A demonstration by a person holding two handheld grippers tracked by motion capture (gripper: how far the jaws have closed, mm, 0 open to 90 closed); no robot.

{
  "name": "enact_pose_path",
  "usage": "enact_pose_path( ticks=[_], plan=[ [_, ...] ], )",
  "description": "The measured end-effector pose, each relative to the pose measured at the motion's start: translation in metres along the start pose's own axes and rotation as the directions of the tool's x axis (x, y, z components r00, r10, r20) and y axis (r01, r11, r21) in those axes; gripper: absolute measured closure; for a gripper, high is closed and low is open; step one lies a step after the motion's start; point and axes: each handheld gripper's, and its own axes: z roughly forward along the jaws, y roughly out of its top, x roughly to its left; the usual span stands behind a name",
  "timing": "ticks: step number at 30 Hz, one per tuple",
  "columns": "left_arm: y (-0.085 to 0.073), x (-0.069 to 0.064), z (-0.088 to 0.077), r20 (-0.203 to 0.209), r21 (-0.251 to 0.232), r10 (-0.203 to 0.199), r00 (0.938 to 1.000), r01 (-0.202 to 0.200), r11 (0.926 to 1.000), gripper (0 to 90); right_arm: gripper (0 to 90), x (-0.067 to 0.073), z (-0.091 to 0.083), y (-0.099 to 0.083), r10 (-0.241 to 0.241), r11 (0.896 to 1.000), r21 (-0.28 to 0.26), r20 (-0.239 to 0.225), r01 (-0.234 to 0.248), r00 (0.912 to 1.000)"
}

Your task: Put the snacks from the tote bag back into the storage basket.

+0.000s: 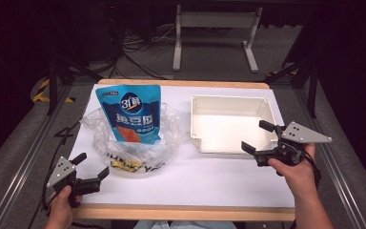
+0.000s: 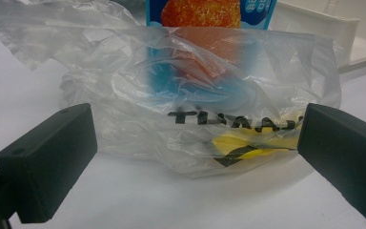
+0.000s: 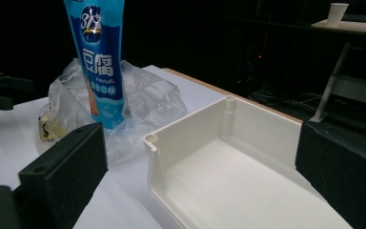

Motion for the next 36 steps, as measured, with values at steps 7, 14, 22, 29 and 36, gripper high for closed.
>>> enact_pose_path(
  ticks=[7,14,22,29,36],
  plan=[
    [0.0,-0.001,0.001,0.003,0.005,0.004,1.0,-0.004,1.0,0.2,4.2,-0.002,0.013,0.013,-0.01,1.0,0.005,-0.023,0.01,0.9997],
    [0.0,0.0,0.0,0.006,0.009,0.008,1.0,-0.008,0.9999,0.2,4.6,0.007,0.033,0.033,-0.049,0.999,0.016,-0.088,0.051,0.9949],
    [0.001,-0.001,0.0,0.007,0.009,0.007,0.9999,-0.007,0.9999,0.2,4.6,0.021,0.067,0.055,-0.087,0.996,0.021,-0.149,0.091,0.985],
    [0.001,0.0,-0.001,0.009,0.0,0.006,0.9999,-0.006,1.0,0.2,4.5,0.033,0.092,0.071,-0.123,0.988,0.067,-0.191,0.138,0.9738],
    [0.001,0.0,0.0,0.013,0.004,0.007,0.9999,-0.007,1.0,0.2,4.6,0.042,0.112,0.08,-0.126,0.987,0.074,-0.226,0.146,0.966]
  ],
)
